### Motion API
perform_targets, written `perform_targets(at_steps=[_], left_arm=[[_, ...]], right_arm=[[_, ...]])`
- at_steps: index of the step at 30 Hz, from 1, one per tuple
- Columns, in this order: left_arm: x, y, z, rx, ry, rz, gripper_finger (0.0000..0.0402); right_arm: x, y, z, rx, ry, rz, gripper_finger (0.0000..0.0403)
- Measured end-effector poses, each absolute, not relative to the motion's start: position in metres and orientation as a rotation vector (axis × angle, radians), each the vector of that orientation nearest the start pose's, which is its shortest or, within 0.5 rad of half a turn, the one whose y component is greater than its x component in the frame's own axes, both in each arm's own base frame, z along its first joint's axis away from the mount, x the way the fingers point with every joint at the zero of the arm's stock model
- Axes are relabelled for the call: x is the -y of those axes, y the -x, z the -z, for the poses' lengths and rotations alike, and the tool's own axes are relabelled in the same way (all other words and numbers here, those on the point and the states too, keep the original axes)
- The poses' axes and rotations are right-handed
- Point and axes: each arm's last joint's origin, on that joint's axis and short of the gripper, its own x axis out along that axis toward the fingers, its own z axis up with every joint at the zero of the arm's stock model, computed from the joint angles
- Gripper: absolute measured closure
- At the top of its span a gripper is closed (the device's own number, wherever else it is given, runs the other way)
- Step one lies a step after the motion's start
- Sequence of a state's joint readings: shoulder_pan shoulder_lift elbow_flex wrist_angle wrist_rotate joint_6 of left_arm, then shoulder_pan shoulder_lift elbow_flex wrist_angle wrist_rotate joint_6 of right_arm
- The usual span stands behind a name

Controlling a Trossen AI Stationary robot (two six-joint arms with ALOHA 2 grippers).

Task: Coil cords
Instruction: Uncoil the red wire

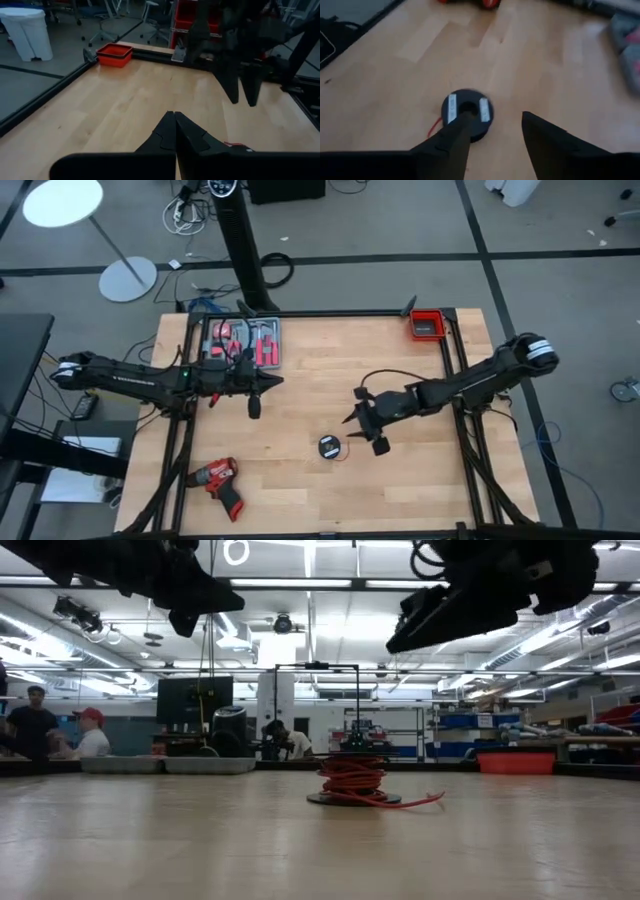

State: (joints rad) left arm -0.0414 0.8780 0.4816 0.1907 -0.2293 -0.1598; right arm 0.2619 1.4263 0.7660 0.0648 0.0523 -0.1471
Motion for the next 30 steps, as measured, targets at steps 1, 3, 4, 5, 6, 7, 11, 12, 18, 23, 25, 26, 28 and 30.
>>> perform_targets(at_steps=[1,3,4,5,6,7,11,12,18,23,25,26,28,30], left_arm=[[0.001,-0.194,-0.248,-0.187,0.131,-0.209,0.0401],[0.001,-0.194,-0.248,-0.187,0.139,-0.212,0.0401],[0.001,-0.194,-0.248,-0.187,0.146,-0.213,0.0401],[0.001,-0.194,-0.248,-0.185,0.155,-0.213,0.0401],[0.002,-0.195,-0.248,-0.187,0.156,-0.209,0.0401],[0.003,-0.194,-0.248,-0.187,0.155,-0.204,0.0401],[0.010,-0.196,-0.245,-0.203,0.139,-0.170,0.0401],[0.012,-0.197,-0.245,-0.202,0.132,-0.161,0.0401],[0.025,-0.205,-0.239,-0.214,0.108,-0.122,0.0401],[0.032,-0.221,-0.242,-0.236,0.073,-0.130,0.0401],[0.035,-0.229,-0.247,-0.247,0.045,-0.117,0.0401],[0.037,-0.232,-0.247,-0.270,0.036,-0.114,0.0401],[0.041,-0.239,-0.247,-0.314,0.014,-0.104,0.0401],[0.046,-0.244,-0.244,-0.360,-0.012,-0.090,0.0401]], right_arm=[[-0.076,-0.287,-0.207,-0.602,0.223,-0.245,0.0218],[-0.081,-0.295,-0.204,-0.670,0.217,-0.243,0.0205],[-0.084,-0.300,-0.202,-0.705,0.227,-0.241,0.0200],[-0.088,-0.306,-0.201,-0.726,0.240,-0.240,0.0195],[-0.092,-0.310,-0.200,-0.747,0.265,-0.237,0.0192],[-0.096,-0.312,-0.199,-0.777,0.295,-0.235,0.0189],[-0.114,-0.319,-0.197,-0.818,0.399,-0.236,0.0188],[-0.119,-0.319,-0.198,-0.812,0.419,-0.235,0.0190],[-0.144,-0.311,-0.197,-0.775,0.582,-0.182,0.0204],[-0.153,-0.310,-0.187,-0.791,0.643,-0.171,0.0206],[-0.153,-0.312,-0.181,-0.803,0.656,-0.160,0.0204],[-0.153,-0.313,-0.179,-0.808,0.665,-0.149,0.0203],[-0.154,-0.314,-0.175,-0.814,0.640,-0.126,0.0202],[-0.151,-0.316,-0.174,-0.820,0.521,-0.110,0.0202]])
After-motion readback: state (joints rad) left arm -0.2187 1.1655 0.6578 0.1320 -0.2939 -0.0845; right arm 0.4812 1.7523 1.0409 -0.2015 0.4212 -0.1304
